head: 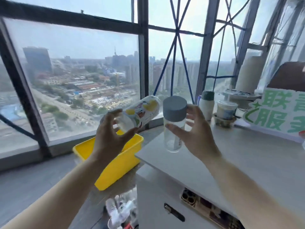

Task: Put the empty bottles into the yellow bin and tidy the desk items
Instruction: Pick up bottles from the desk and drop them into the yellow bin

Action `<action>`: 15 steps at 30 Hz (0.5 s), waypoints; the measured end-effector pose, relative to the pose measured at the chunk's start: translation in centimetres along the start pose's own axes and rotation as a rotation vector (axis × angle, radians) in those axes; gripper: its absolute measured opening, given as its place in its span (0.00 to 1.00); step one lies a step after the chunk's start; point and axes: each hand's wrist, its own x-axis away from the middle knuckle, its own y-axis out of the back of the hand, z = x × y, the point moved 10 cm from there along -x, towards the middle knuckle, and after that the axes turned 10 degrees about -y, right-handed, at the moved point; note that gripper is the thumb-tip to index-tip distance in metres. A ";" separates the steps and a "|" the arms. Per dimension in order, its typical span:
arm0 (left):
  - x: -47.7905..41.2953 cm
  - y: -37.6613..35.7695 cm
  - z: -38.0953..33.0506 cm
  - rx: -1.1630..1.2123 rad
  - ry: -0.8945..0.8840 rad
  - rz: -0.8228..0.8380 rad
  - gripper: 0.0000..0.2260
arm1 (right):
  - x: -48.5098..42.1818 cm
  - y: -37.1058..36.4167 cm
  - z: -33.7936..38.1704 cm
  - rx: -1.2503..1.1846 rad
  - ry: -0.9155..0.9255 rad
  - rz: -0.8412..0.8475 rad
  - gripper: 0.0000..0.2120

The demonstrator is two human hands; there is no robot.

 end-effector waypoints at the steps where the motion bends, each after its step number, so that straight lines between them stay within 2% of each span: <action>1: -0.5 1.6 1.3 -0.021 -0.005 -0.013 0.32 | -0.9 -2.2 0.6 -0.041 0.011 0.010 0.27; 6: -3.4 8.6 7.2 -0.108 -0.020 -0.072 0.32 | -4.2 -11.5 4.6 -0.219 0.119 0.021 0.28; 15: -8.2 15.8 12.1 -0.267 -0.066 -0.100 0.33 | -9.5 -20.9 7.3 -0.382 0.172 -0.022 0.29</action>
